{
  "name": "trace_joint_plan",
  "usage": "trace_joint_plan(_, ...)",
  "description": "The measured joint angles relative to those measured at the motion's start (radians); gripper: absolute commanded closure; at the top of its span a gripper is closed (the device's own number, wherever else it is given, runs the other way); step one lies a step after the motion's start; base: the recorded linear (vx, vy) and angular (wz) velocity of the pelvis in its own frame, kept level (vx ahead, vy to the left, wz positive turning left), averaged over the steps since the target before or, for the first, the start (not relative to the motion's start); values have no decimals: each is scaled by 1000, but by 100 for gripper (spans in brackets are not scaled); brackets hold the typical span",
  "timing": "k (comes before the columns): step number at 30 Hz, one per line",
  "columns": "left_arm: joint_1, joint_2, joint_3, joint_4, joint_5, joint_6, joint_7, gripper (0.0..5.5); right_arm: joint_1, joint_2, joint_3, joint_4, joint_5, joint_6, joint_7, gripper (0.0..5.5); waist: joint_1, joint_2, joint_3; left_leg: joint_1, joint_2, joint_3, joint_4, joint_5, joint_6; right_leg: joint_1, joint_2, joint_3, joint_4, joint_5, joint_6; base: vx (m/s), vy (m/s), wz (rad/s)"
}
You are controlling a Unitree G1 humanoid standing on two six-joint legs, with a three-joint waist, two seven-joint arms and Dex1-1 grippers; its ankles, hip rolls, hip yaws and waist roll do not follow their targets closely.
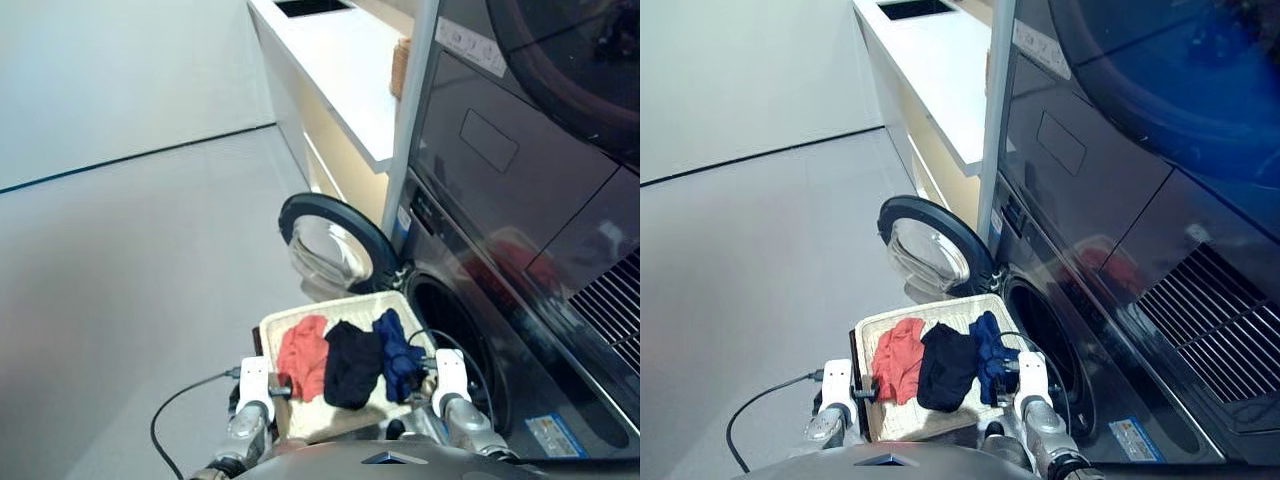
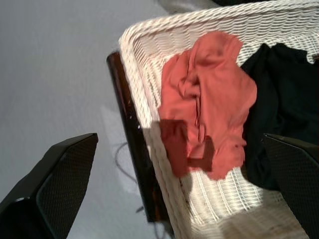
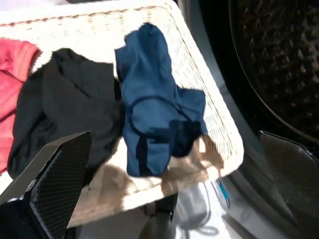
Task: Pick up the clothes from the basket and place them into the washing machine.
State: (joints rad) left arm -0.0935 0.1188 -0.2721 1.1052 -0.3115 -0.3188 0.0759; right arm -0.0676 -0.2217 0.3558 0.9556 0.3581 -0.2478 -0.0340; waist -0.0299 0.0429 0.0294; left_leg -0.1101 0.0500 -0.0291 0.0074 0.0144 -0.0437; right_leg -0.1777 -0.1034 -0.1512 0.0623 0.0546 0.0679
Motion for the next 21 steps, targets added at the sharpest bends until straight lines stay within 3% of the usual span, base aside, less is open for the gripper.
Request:
trace_joint_plan(5,-130,26,-3,-10,0,-1,29,0,-120,-22,14,-38,0,0,-10,0,-22,-6,71,-144,-5,10,82,0,-7,-157,-5,15,92,-3,-5,-93,17,-59)
trace_joint_plan(10,-244,54,-4,-49,-1,-3,57,0,-215,-55,37,-157,-1,-9,-27,0,-29,-44,164,-327,-18,32,224,-38,-13,-357,-17,49,255,-32,-22,-34,4,-29)
trace_joint_plan(16,-292,60,-4,-51,-2,-2,98,0,-251,-78,45,-223,-1,-21,-49,0,-53,-50,192,-454,-16,36,280,-38,-12,-489,-23,63,306,-31,-31,0,0,0)
trace_joint_plan(21,-390,85,-4,-51,-2,-3,134,0,-324,-85,47,-268,-1,-24,-67,0,-74,-60,202,-591,-13,52,357,-43,-12,-620,-10,84,344,-15,-37,0,0,0)
